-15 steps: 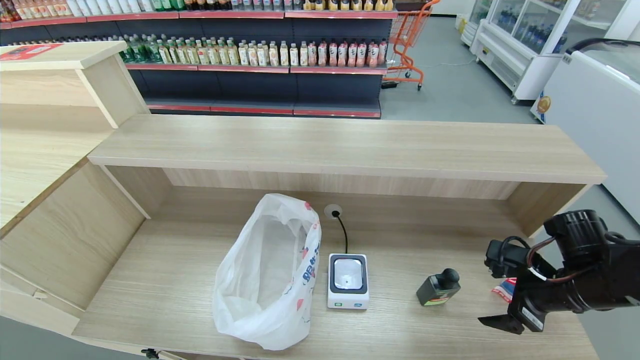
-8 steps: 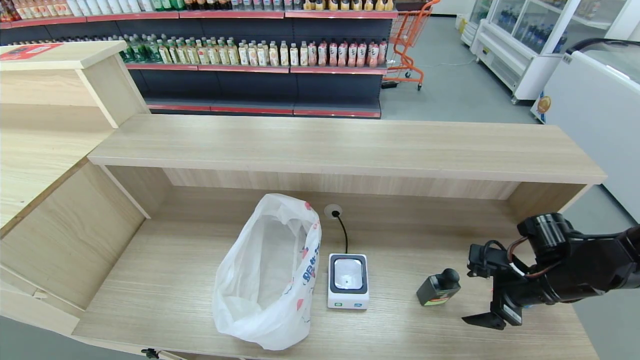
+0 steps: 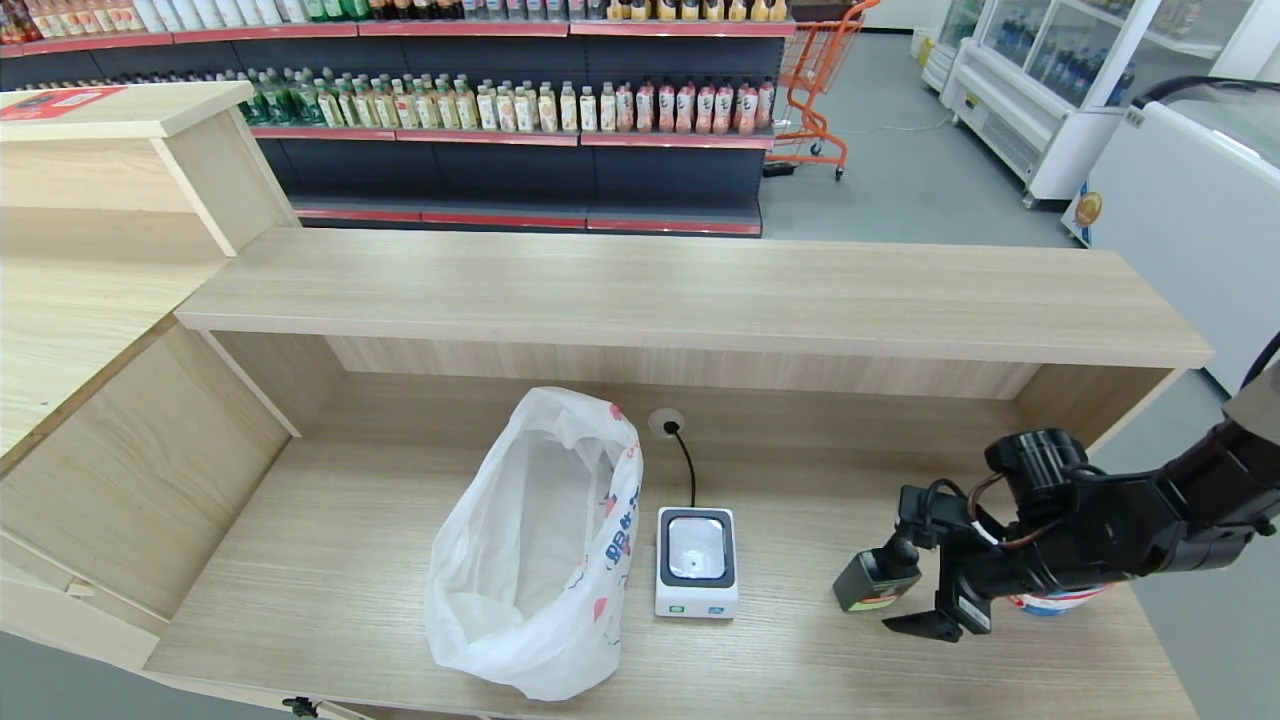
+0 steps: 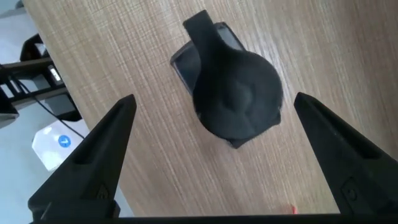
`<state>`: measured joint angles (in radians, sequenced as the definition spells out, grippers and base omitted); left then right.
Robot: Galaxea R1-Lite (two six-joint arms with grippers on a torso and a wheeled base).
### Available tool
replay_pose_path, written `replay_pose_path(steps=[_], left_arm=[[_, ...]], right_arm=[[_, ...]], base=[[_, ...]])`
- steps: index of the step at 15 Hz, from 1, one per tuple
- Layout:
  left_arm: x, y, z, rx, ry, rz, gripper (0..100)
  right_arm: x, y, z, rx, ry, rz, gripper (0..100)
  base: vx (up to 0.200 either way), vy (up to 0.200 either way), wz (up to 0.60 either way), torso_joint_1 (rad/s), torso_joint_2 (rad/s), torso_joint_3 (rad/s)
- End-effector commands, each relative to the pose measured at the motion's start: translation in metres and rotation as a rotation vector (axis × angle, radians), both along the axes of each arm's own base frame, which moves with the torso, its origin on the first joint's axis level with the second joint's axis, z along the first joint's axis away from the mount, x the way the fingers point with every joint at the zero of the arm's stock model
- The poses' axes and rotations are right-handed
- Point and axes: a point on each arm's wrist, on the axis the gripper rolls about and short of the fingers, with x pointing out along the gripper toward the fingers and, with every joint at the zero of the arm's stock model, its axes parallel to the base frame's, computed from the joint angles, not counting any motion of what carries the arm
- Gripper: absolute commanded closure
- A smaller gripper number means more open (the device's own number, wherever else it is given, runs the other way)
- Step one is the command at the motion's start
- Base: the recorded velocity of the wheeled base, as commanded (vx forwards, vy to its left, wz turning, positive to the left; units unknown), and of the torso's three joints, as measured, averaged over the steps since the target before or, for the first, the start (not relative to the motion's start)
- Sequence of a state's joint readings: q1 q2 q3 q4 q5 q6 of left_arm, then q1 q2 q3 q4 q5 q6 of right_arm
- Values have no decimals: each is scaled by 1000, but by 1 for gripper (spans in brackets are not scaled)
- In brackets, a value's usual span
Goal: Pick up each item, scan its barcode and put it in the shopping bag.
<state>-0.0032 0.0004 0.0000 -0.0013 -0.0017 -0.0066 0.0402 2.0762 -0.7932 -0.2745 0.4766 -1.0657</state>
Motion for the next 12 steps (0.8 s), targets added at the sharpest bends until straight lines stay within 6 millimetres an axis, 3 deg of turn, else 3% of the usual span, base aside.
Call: replay_pose_path(steps=[1,3,4,7,12], left_arm=[[0,0,0,-1,-1,0,0],[0,0,0,0,-1,0,0],[0,0,0,0,-1,0,0],[0,0,0,-1,-1,0,0],[0,0,0,0,-1,0,0]], right_arm=[[3,5,-6,0,13,14,0],[7,8,-8,1,1,24,0],[8,10,-9,2,2,29,100],[10,13,-11,2,0,38,100],[-2,12,-7,-1,9,37,100]], base=[[0,0,0,0,0,0],[0,0,0,0,0,0],[0,0,0,0,0,0],[0,0,0,0,0,0],[0,0,0,0,0,0]])
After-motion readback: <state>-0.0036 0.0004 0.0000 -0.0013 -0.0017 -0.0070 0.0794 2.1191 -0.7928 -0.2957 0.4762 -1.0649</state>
